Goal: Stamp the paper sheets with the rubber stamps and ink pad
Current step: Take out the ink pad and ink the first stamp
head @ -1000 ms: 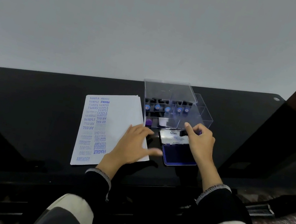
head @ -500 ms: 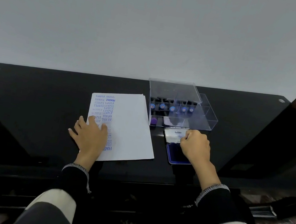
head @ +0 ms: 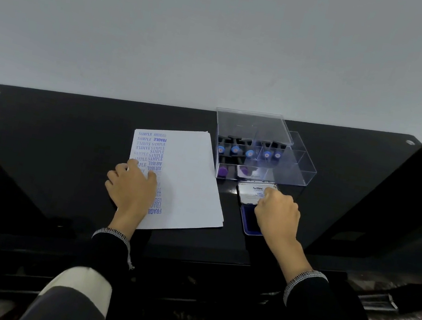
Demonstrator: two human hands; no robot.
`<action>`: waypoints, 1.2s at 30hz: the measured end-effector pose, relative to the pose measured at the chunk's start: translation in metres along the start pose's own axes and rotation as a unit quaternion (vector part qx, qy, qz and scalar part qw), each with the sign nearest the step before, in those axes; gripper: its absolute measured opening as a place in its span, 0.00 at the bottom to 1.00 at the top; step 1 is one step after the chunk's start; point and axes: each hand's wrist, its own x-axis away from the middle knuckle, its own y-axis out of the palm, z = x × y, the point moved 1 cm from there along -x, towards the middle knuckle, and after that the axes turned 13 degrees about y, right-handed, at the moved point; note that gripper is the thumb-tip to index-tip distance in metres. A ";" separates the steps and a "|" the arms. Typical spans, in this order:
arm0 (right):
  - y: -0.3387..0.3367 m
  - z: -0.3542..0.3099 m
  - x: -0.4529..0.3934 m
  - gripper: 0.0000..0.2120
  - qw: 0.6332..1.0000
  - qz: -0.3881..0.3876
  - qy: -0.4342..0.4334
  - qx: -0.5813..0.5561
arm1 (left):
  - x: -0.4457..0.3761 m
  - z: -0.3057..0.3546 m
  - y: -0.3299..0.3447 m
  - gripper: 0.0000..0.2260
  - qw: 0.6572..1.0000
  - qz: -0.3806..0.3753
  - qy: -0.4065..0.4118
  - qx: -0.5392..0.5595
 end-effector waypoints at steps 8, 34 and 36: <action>-0.002 -0.009 0.005 0.07 0.999 -0.002 -0.010 0.050 | -0.004 0.006 -0.007 0.18 0.999 0.007 -0.012 0.041; -0.001 -0.005 0.006 0.07 0.999 0.003 0.035 0.005 | 0.020 -0.008 -0.012 0.11 0.995 -0.012 -0.015 0.093; -0.001 -0.006 0.007 0.07 0.999 0.005 0.028 0.015 | 0.020 -0.009 -0.010 0.15 0.997 -0.022 -0.014 0.067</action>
